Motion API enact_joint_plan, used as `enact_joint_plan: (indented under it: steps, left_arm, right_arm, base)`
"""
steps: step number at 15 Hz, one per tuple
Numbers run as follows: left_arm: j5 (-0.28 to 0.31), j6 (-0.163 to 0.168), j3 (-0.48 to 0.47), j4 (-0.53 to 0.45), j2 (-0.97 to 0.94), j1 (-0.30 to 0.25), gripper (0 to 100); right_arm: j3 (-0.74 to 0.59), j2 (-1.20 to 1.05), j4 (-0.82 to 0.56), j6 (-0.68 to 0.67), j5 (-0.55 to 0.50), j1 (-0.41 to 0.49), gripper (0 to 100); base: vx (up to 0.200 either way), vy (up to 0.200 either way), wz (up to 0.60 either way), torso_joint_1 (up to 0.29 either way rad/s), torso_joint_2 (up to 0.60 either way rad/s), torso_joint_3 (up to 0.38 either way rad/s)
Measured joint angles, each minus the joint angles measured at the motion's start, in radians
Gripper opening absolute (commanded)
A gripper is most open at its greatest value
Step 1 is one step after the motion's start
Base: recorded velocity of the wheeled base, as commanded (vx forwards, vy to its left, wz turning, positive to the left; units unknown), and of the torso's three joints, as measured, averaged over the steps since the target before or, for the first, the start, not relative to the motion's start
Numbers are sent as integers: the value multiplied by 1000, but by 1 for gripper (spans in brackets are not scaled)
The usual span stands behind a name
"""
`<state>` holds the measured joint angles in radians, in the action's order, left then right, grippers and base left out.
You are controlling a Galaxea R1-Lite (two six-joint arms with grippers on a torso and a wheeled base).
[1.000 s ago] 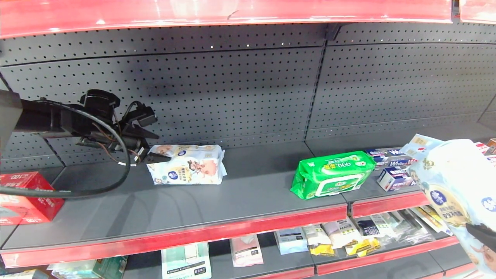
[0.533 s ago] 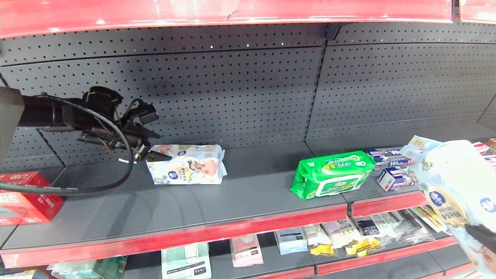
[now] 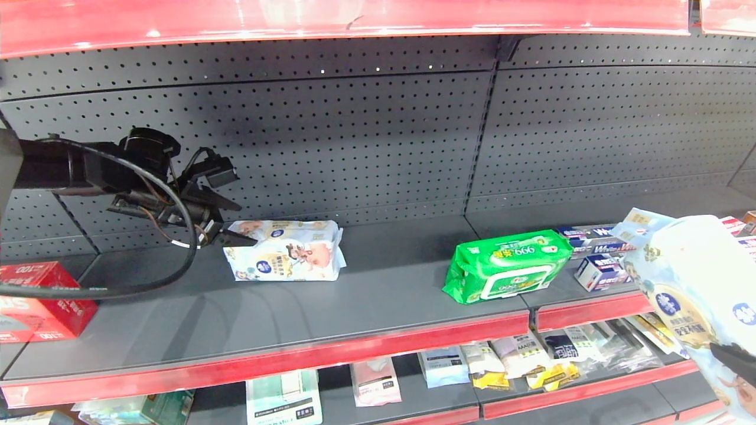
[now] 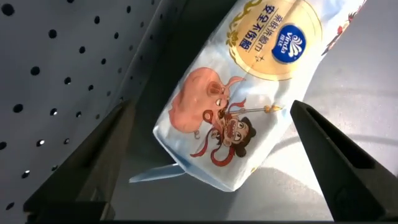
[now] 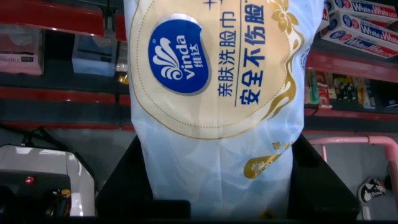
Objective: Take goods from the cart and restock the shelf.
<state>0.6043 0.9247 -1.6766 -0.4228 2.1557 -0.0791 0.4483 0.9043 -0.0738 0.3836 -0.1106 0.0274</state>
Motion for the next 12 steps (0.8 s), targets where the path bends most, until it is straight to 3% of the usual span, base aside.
enact_joint_plan:
  steps: [12]
  left_arm:
    - [9,20,0,-2,50,2,100]
  right_arm:
    - [-7,-8,0,16,-26,0,0]
  base:
    - [0,0,0,0,0,0]
